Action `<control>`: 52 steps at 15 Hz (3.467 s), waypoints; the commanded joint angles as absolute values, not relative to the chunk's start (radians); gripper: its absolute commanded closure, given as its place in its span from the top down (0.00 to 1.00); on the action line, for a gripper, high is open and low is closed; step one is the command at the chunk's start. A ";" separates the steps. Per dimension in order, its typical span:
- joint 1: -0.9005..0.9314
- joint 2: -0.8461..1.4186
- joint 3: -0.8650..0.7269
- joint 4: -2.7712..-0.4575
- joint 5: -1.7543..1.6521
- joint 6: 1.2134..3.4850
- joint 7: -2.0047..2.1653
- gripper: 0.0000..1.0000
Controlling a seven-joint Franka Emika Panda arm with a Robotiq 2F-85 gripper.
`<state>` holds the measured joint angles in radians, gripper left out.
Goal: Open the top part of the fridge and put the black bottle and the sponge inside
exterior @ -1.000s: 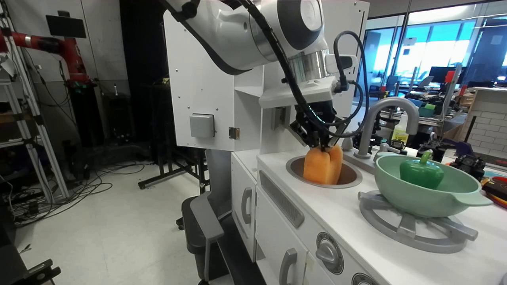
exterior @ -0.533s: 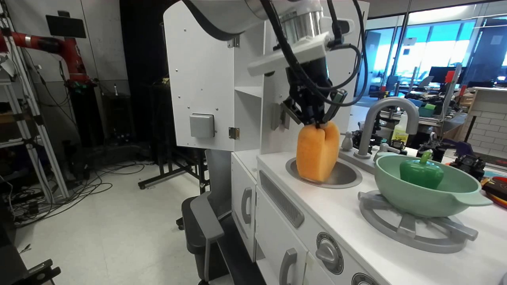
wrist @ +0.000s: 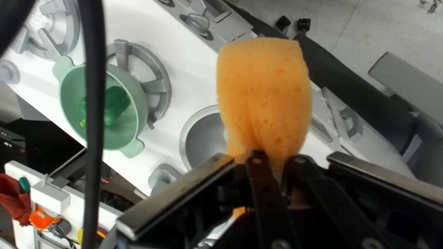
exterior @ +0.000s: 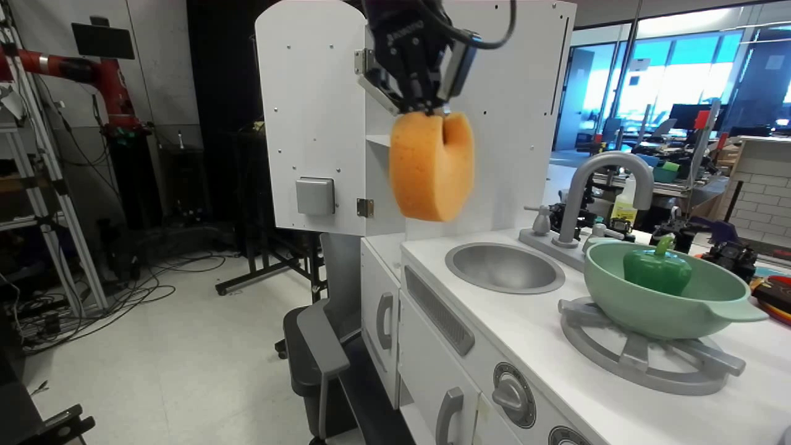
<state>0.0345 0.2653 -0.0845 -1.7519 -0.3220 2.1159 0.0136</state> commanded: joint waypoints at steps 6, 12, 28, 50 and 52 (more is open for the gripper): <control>0.152 0.007 0.092 -1.931 -0.433 1.998 0.091 0.02; 0.198 0.147 0.151 -1.778 -0.665 2.074 0.336 0.02; 0.276 0.758 0.021 -1.101 -1.131 2.187 0.628 0.02; 0.317 1.146 -0.031 -0.533 -1.074 2.147 0.522 1.00; 0.325 1.143 -0.032 -0.533 -1.075 2.144 0.523 1.00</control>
